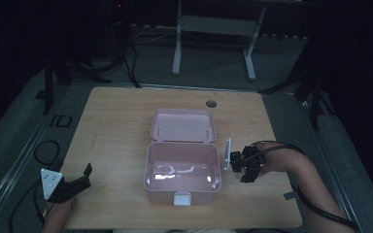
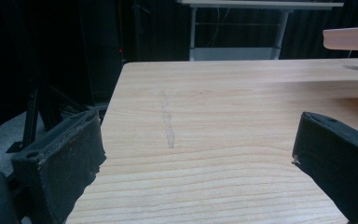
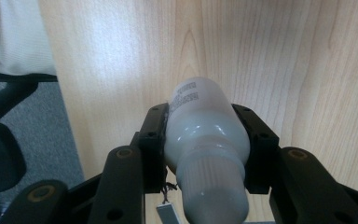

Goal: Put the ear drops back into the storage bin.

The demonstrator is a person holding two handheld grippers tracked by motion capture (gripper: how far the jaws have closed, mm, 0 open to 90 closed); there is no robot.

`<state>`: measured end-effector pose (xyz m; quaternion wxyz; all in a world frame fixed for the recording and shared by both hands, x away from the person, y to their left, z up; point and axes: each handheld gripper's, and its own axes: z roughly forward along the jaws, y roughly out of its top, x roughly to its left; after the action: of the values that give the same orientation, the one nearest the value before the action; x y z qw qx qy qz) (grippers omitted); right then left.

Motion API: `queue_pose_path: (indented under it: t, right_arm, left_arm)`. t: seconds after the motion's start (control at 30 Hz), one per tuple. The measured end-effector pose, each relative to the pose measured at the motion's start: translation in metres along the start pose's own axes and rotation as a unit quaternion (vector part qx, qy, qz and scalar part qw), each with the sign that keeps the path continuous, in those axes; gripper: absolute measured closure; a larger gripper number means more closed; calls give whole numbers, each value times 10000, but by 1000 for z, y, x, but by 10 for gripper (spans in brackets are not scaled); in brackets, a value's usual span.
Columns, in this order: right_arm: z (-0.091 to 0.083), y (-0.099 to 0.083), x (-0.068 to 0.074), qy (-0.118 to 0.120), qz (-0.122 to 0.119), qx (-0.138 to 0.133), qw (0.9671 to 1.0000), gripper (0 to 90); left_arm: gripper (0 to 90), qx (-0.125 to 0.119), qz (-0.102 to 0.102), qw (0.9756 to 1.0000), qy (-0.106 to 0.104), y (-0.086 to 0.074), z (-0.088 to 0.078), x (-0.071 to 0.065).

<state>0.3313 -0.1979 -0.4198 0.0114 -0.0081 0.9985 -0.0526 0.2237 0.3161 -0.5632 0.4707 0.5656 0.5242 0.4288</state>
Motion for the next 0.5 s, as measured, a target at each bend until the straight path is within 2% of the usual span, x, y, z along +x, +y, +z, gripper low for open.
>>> queue_pose_path:
  t: [0.07,0.2,0.5]
  right_arm:
    - [-9,0,0,17,111,-64,9999,595]
    - [-18,0,0,2,227,-10,9997,595]
    - [-50,6,3,-204,230,28,9995,595]
  left_arm:
    - [20,-1,-1,10000,0,0,0,0]
    - [20,1,2,10000,2,0,0,0]
    - [20,-5,0,10000,6,0,0,0]
